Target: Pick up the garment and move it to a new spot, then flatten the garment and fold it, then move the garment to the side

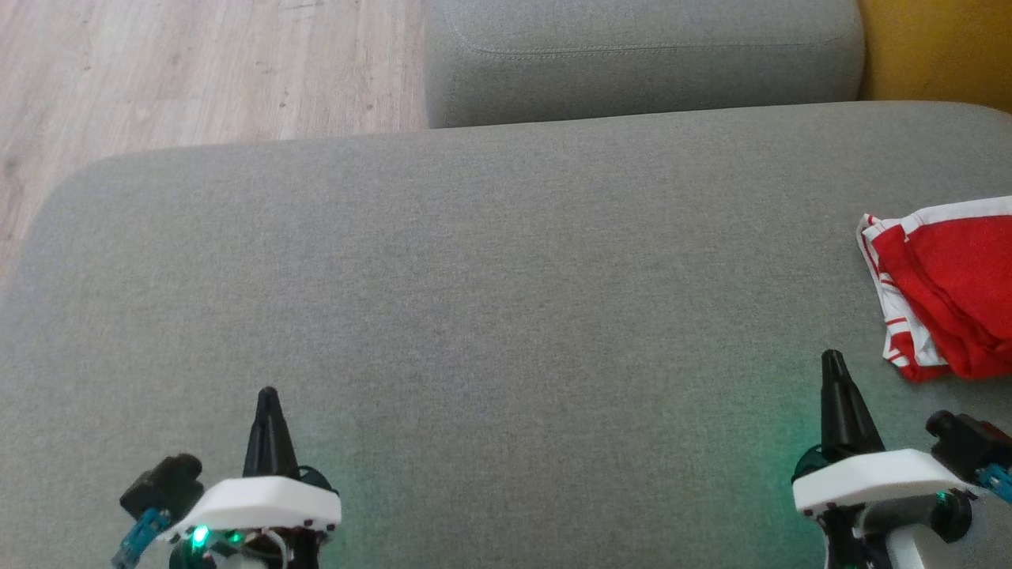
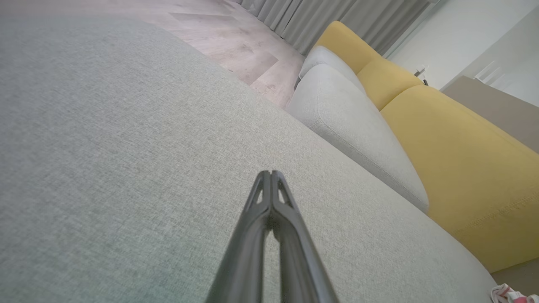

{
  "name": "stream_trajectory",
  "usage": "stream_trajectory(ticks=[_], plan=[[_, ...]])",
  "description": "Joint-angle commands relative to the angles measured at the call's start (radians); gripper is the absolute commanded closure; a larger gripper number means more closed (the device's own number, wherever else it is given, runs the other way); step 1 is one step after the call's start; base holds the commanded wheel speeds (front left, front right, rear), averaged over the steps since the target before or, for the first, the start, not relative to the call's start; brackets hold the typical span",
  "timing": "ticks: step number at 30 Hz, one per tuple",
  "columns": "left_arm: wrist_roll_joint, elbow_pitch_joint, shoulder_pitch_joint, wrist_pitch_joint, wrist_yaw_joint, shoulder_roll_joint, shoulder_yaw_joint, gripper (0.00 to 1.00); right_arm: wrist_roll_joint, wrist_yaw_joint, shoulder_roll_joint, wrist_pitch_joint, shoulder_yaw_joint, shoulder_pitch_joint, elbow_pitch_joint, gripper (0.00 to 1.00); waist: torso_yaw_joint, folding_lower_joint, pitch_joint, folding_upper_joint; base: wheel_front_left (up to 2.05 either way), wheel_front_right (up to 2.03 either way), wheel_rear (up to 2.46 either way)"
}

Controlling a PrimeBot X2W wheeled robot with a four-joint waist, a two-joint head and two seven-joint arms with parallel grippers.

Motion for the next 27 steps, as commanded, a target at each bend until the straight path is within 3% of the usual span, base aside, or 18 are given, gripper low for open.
stream_trajectory(ticks=[1, 27], plan=[[-0.029, -0.038, -0.046, 0.007, -0.007, 0.003, 0.028, 1.0, 0.039, 0.0, -0.008, 0.01, -0.002, -0.049, -0.037, 1.0, -0.001, 0.0, -0.001, 0.0, 0.0, 0.0, 0.0], [-0.275, -0.058, -0.047, 0.084, -0.055, 0.004, 0.099, 1.0, 0.353, 0.0, -0.01, 0.083, -0.029, -0.063, -0.049, 1.0, -0.01, 0.0, -0.008, 0.0, 0.0, 0.0, 0.0]])
